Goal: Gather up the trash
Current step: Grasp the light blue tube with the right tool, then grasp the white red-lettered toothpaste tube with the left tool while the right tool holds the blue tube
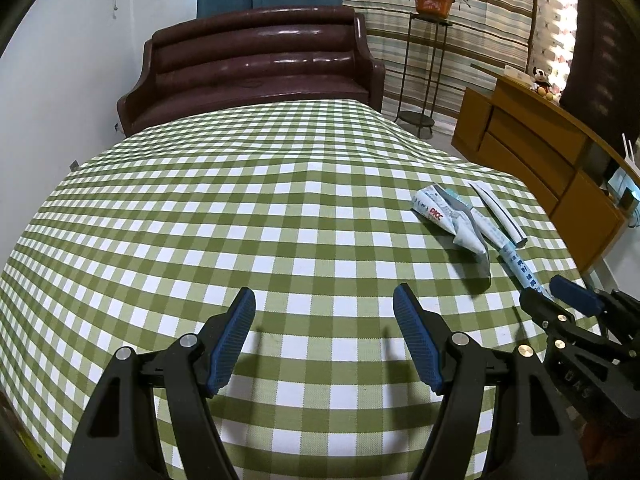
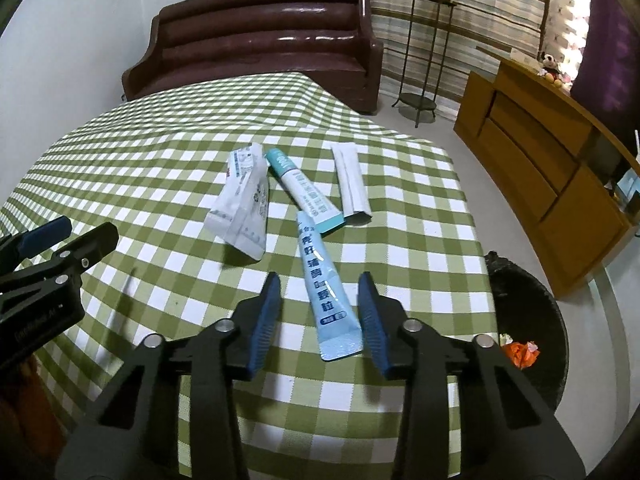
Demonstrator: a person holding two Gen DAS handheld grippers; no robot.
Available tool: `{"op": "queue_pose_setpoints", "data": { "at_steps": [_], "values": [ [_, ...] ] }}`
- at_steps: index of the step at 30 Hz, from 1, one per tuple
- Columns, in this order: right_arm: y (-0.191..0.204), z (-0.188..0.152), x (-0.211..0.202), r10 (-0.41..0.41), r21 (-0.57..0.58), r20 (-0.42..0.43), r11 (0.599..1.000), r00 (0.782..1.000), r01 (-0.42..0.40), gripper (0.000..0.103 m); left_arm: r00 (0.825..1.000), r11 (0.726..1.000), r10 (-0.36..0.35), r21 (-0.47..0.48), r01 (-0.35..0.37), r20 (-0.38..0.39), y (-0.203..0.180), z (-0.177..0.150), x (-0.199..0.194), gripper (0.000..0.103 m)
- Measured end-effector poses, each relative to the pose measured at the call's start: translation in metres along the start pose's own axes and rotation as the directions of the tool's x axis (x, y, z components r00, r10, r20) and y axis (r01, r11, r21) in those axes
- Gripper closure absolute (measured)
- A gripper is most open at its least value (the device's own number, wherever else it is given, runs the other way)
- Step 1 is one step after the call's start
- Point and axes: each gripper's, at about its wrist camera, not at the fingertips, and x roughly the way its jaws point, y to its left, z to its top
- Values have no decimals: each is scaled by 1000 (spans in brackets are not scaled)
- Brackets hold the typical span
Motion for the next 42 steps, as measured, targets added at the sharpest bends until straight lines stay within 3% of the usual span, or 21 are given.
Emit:
{"op": "queue_pose_setpoints", "data": {
  "at_steps": [13, 30, 42],
  "values": [
    [2, -2, 8, 13, -9, -29, 1000, 999, -13, 83, 1000, 1000, -5, 2, 5, -5, -6, 2, 2, 34],
    [6, -1, 10, 16, -5, -30, 1000, 999, -17, 80, 1000, 1000, -5, 5, 5, -6, -13, 3, 5, 34],
    [-4, 1, -2, 21, 14, 9, 1000, 1000, -21, 85, 1000, 1000, -13, 16, 13, -8, -24, 2, 7, 34]
  ]
}}
